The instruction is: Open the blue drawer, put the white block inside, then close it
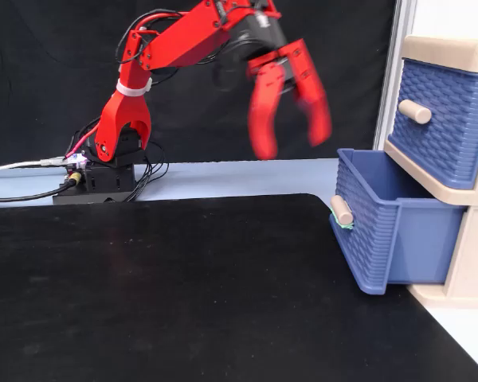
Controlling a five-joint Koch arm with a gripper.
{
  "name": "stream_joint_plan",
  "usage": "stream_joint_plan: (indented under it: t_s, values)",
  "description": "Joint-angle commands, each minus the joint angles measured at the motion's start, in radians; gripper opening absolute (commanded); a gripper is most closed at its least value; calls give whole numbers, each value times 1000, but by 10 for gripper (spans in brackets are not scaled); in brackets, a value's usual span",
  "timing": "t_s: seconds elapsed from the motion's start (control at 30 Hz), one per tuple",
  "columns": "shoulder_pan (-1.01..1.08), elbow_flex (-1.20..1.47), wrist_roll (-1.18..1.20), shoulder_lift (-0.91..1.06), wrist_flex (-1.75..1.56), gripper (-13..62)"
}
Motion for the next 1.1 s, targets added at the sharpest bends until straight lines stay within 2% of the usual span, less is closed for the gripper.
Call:
stream_joint_plan:
  t_s: [0.0, 0.2, 0.47, 0.7, 0.9, 0.97, 1.07]
  values:
    - [0, -43, -32, -46, 20, 330]
    - [-63, -84, 32, -218, -58, 330]
    - [-155, -178, 221, -279, -305, 330]
    - [-233, -233, 399, -414, -592, 331]
    - [-238, -244, 414, -393, -565, 332]
    - [-227, -244, 411, -299, -410, 337]
    - [-103, -245, 390, -97, -94, 337]
